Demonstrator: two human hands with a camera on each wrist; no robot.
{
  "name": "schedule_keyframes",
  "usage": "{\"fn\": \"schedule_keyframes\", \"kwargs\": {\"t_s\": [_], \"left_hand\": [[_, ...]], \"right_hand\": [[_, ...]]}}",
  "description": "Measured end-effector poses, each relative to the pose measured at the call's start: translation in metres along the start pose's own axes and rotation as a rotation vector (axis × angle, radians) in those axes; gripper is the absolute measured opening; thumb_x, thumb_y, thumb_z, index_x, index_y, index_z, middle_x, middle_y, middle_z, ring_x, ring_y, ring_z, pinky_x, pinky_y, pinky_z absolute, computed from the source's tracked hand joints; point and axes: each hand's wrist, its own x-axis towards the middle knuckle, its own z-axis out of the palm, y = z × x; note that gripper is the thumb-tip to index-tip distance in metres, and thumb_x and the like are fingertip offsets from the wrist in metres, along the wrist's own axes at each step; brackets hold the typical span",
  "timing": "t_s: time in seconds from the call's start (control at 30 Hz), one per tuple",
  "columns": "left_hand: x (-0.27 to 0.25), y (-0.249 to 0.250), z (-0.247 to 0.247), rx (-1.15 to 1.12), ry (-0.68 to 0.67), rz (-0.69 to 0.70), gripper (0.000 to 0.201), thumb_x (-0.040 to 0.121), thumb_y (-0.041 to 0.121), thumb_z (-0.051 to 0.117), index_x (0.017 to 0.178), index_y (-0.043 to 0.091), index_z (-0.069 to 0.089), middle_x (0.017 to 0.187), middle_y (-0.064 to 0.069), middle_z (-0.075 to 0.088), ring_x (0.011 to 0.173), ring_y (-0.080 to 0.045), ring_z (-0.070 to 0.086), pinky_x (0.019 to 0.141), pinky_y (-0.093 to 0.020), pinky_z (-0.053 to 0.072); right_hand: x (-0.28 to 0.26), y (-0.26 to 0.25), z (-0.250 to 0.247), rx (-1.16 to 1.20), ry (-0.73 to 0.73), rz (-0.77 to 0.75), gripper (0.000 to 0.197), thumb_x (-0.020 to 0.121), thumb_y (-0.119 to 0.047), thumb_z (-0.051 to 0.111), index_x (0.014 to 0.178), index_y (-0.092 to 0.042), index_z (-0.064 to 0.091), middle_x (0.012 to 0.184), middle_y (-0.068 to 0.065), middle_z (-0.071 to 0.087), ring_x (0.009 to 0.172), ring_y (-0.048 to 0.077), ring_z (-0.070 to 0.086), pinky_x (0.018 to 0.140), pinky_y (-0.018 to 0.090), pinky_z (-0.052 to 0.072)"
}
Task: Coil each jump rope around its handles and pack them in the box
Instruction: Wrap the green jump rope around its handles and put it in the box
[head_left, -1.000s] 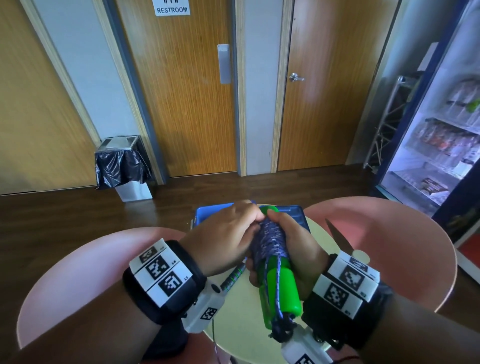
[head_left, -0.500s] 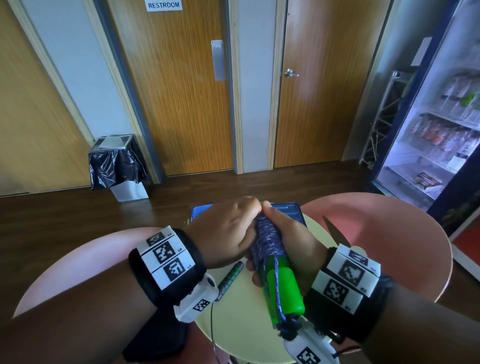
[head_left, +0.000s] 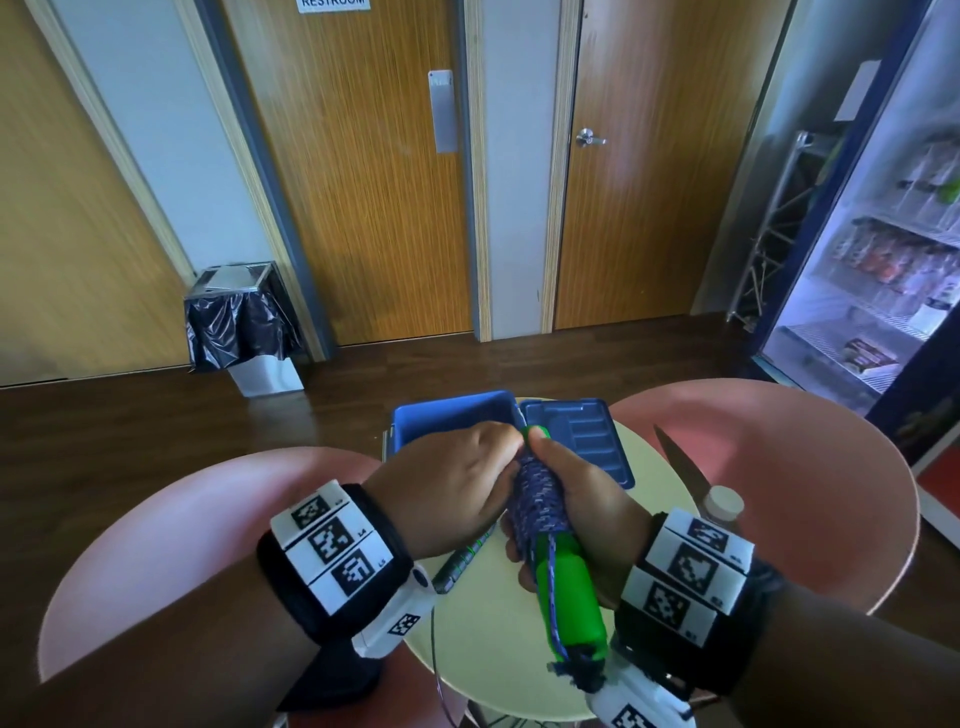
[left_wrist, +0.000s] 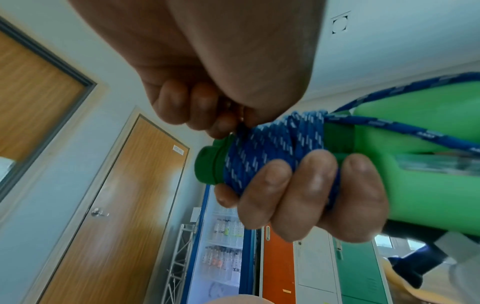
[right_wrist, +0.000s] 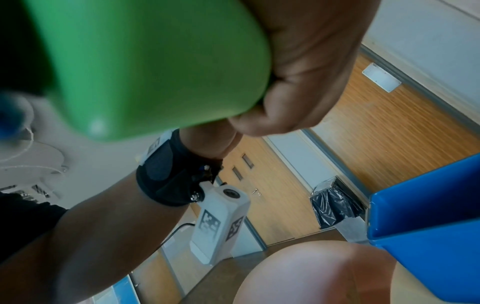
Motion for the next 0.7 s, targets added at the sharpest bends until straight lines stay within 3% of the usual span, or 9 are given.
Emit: {"fn": "schedule_keyframes", "kwargs": {"t_s": [0.1,0.23,0.4,0.57,0.7], "left_hand": [[-0.001,0.001,0.001,-0.001,-0.021,-0.013,0.025,0.097,0.033,0.033,0.081,0.017,0.045,0.069,0.008,0.039,0.055,-0.021,0.048,0.052,-0.031,0.029],[0.002,-0.003,0.005,-0.101,0.018,-0.065,0.020,0.086,0.029,0.043,0.069,0.020,0.040,0.060,0.011,0.034,0.052,-0.012,0.034,0.053,-0.028,0.020],[0.011,0.001,0.020,-0.289,0.109,-0.176,0.012,0.075,0.023,0.048,0.064,0.019,0.046,0.056,0.010,0.040,0.052,-0.008,0.039,0.051,-0.017,0.027],[0.021,0.009,0.032,-0.308,0.166,-0.211,0.012,0.072,0.005,0.059,0.063,0.012,0.053,0.052,0.019,0.034,0.048,0.008,0.038,0.051,-0.003,0.023],[0.040,0.000,0.054,-0.410,0.138,-0.284,0.011,0.079,0.014,0.053,0.068,0.018,0.051,0.056,0.013,0.041,0.051,0.000,0.040,0.053,-0.012,0.029]], "right_hand": [[0.003,0.003,0.000,-0.042,0.024,-0.030,0.056,0.097,-0.057,0.045,0.090,-0.002,0.056,0.063,0.015,0.050,0.042,0.023,0.052,0.037,0.023,0.044],[0.015,0.007,-0.008,-0.196,0.037,-0.052,0.070,0.092,-0.065,0.046,0.089,0.003,0.062,0.064,0.019,0.055,0.046,0.027,0.055,0.041,0.025,0.046],[0.028,-0.001,-0.023,-0.208,-0.049,-0.081,0.072,0.091,-0.063,0.043,0.093,0.006,0.061,0.067,0.021,0.054,0.047,0.028,0.054,0.040,0.025,0.045],[0.041,-0.008,-0.049,-0.163,-0.173,-0.029,0.066,0.087,-0.062,0.047,0.092,0.003,0.061,0.062,0.019,0.056,0.045,0.027,0.055,0.037,0.027,0.046],[0.065,-0.019,-0.072,-0.124,-0.216,-0.022,0.060,0.083,-0.059,0.056,0.075,0.000,0.065,0.062,0.018,0.055,0.045,0.026,0.054,0.042,0.028,0.048]]}}
